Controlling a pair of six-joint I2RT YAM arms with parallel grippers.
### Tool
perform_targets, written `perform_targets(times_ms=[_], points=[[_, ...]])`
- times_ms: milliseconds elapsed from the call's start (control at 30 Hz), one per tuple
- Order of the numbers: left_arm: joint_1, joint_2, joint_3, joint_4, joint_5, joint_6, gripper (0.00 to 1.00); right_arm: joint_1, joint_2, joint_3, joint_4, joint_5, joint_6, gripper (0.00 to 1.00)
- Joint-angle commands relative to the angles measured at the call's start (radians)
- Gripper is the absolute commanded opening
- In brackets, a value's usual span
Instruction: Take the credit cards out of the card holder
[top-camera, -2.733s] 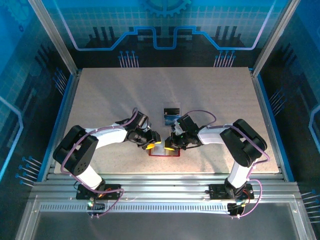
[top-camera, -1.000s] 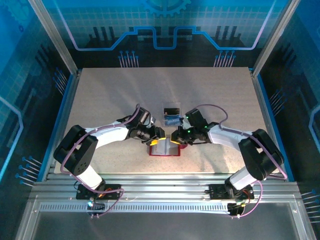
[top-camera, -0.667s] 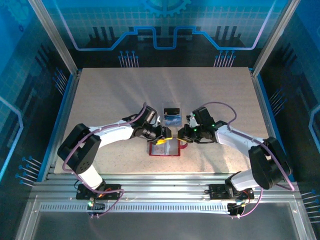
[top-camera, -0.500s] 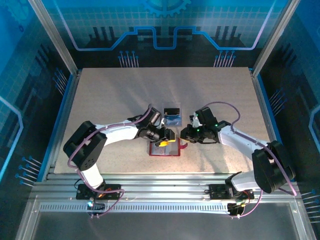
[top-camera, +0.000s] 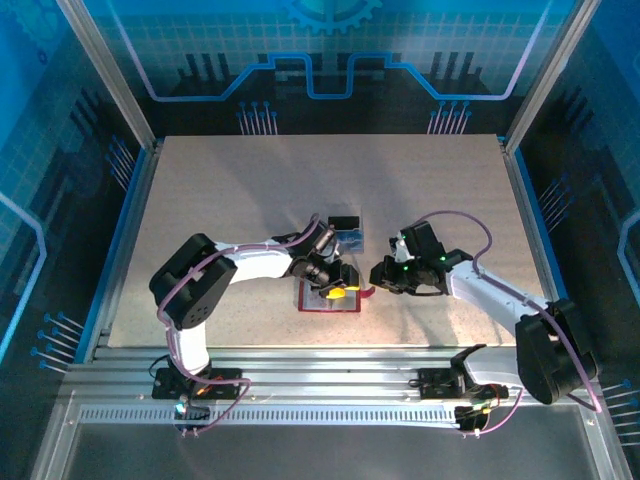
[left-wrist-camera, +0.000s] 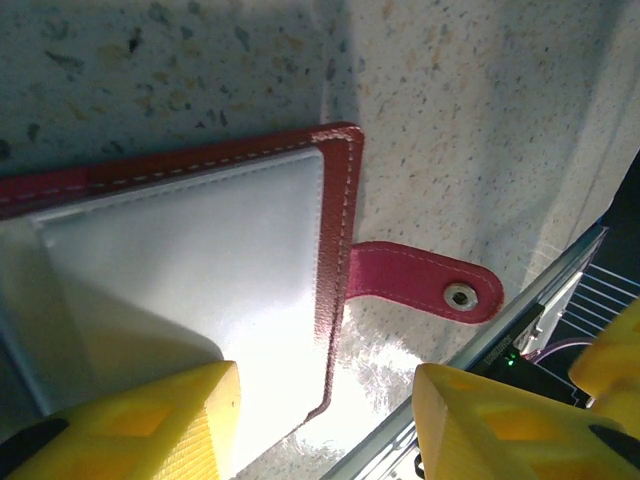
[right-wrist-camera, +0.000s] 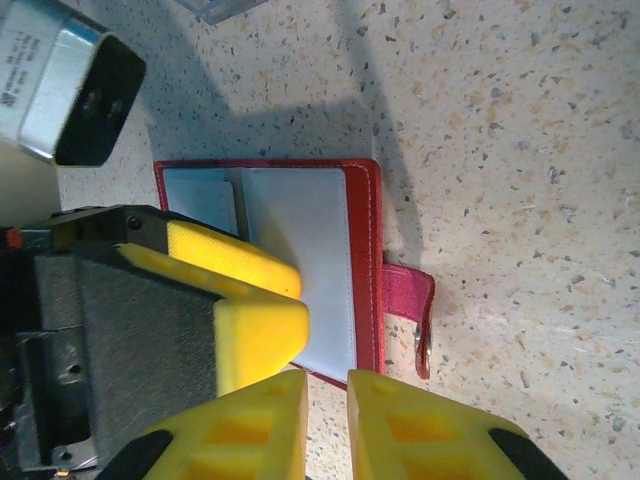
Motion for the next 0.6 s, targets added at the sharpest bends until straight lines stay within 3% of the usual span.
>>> perform_targets(times_ms=[0, 567], points=[[-0.010, 0.031, 0.024, -0.003, 0.012, -0.016, 0.50, -0.019, -0.021, -0.015, -0.030, 0.007, -0.011, 0.18], [-0.012, 0.035, 0.029, 0.055, 0.013, -0.042, 0.50, -0.019, -0.039, -0.023, -0.021, -0.013, -0.006, 0.19]])
